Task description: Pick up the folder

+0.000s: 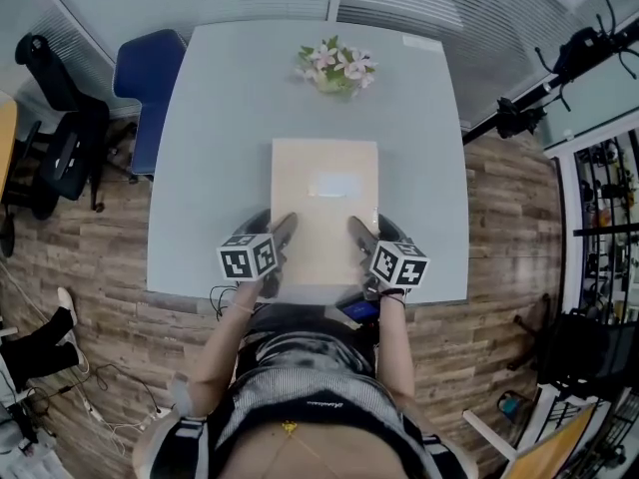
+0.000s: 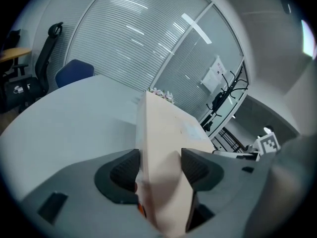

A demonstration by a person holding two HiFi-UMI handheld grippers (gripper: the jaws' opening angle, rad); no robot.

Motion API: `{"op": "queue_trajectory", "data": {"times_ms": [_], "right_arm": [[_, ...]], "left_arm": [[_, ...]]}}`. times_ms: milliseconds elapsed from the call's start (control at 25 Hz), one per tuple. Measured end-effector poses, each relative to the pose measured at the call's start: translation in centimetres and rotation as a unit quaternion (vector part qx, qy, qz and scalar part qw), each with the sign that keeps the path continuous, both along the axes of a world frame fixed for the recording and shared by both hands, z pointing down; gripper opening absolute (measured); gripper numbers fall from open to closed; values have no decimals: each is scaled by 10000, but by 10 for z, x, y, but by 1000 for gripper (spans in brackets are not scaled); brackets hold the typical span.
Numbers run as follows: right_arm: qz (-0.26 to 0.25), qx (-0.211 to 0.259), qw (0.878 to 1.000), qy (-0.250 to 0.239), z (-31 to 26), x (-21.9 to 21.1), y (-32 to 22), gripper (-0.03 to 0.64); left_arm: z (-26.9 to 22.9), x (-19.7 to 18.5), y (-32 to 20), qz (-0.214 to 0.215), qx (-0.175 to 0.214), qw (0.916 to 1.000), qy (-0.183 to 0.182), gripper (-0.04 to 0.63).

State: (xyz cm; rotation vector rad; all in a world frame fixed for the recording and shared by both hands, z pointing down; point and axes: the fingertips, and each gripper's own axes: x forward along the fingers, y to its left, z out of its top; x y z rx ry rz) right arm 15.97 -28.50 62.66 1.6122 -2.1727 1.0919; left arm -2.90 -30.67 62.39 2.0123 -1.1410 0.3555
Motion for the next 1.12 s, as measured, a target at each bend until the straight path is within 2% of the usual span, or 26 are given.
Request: {"op": "queue_trajectory", "data": {"times_ms": [280, 560, 800, 1120], "right_arm": [[16, 593, 9981, 147, -58, 1, 0, 296], [-2, 1130, 9929, 374, -113, 2, 5, 295], [-51, 1584, 9861, 492, -155, 2, 6, 295], [-14, 1993, 9791, 402, -190, 0, 18, 293]], "left_arm": [[-60, 0, -1, -99, 689, 9976, 18, 261], [-110, 1, 4, -194, 1181, 9927, 153, 261], [-149, 1, 7, -289, 1606, 9863, 254, 261], [-191, -1, 18, -369, 2134, 9760, 237, 261]]}}
